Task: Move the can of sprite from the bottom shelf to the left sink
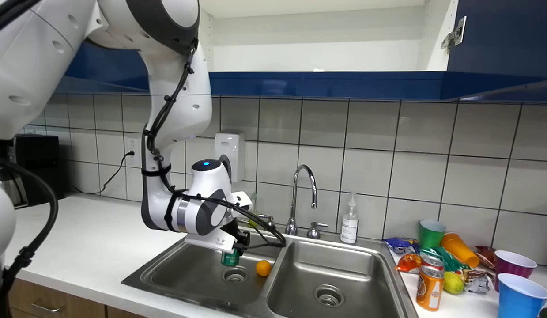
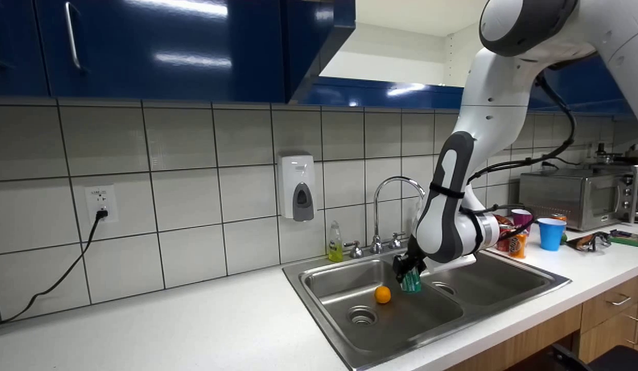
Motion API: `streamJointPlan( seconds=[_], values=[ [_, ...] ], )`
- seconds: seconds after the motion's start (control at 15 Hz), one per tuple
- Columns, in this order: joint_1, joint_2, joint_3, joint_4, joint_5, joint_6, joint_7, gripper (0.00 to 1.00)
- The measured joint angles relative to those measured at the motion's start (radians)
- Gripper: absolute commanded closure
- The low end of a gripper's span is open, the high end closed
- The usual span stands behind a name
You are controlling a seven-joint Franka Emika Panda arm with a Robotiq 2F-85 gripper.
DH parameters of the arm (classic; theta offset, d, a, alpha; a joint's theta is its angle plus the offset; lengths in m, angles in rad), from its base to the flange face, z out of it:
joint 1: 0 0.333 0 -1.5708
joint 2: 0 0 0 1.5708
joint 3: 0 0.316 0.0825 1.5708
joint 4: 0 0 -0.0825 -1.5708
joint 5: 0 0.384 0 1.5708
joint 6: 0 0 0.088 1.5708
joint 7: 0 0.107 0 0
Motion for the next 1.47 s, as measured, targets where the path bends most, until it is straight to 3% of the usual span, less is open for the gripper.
streamJointPlan(
  seconds=[1.47],
  values=[
    [-0.001, 0.319, 0.003, 0.273, 0.0, 0.0, -0.026, 0.62]
  ],
)
